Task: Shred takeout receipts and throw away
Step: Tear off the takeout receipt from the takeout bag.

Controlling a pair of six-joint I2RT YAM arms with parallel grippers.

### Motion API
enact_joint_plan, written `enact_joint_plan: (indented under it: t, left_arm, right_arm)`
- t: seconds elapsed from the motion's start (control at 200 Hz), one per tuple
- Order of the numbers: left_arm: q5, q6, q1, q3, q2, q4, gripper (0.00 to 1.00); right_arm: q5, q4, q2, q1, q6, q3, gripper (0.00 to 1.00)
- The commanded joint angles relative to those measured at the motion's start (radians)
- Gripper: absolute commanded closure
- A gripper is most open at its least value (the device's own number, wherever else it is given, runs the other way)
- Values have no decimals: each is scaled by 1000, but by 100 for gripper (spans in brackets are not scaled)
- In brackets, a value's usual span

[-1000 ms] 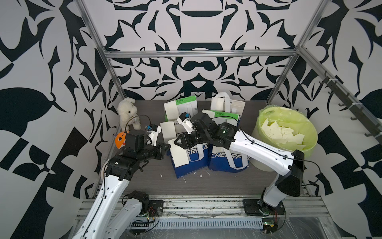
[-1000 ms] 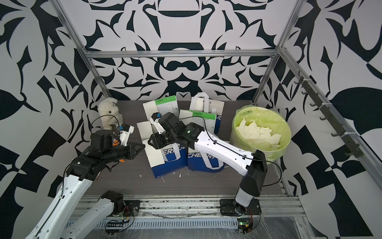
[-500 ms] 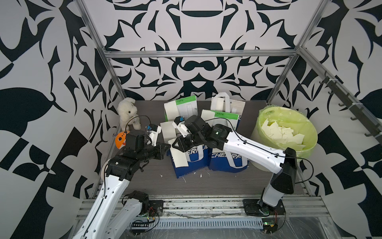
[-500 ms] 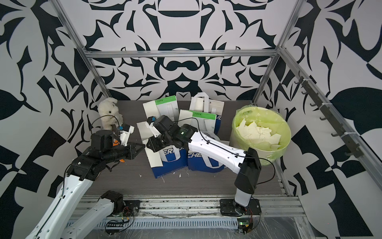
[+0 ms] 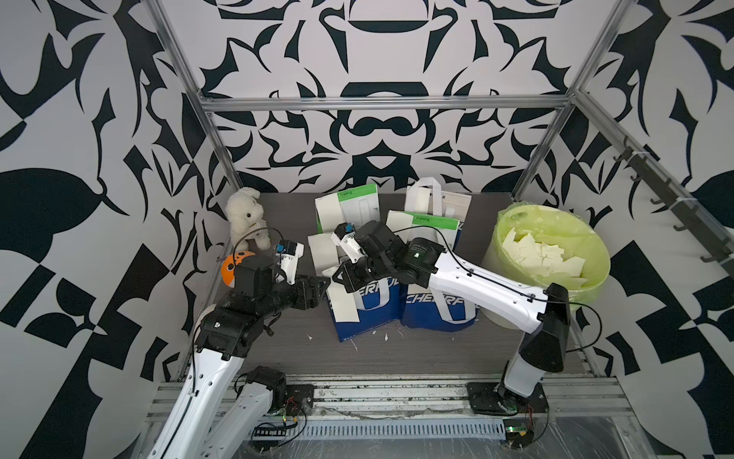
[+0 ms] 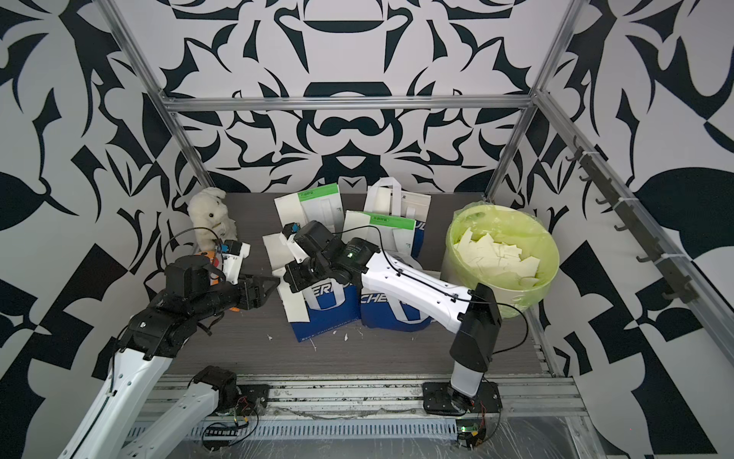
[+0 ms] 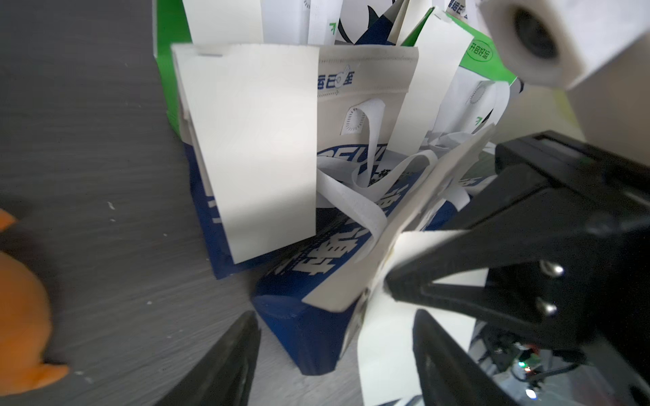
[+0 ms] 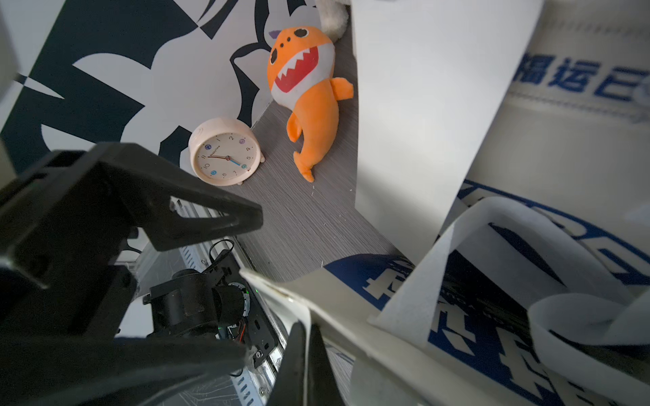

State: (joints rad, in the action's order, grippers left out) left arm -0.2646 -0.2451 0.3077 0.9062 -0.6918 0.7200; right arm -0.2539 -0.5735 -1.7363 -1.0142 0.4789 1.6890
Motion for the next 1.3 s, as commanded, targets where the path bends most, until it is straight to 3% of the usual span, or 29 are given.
enact_joint_plan:
  t: [0.0, 0.29, 0.72, 0.8, 0.99, 1.295]
  left_arm:
    - [45, 81, 1, -25, 16, 4, 27]
    - [-169, 178, 0, -95, 11, -44, 33]
    - [-235, 122, 0, -187, -8, -249, 33]
    - [-249, 100, 1, -196, -40, -291, 41]
    - [-230, 77, 0, -188, -101, -313, 80]
    - [-215, 36, 1, -228, -82, -345, 91]
  right_arm:
    - [-20, 14, 51, -1, -8, 35, 100]
    - [-48, 42, 111, -1, -1, -4, 100]
    - [-118, 91, 123, -1, 29, -30, 100]
    - [-131, 116, 127, -1, 47, -49, 100]
    - [-148, 174, 147, -13, 63, -82, 100]
    - [-144, 197, 194, -24, 64, -85, 100]
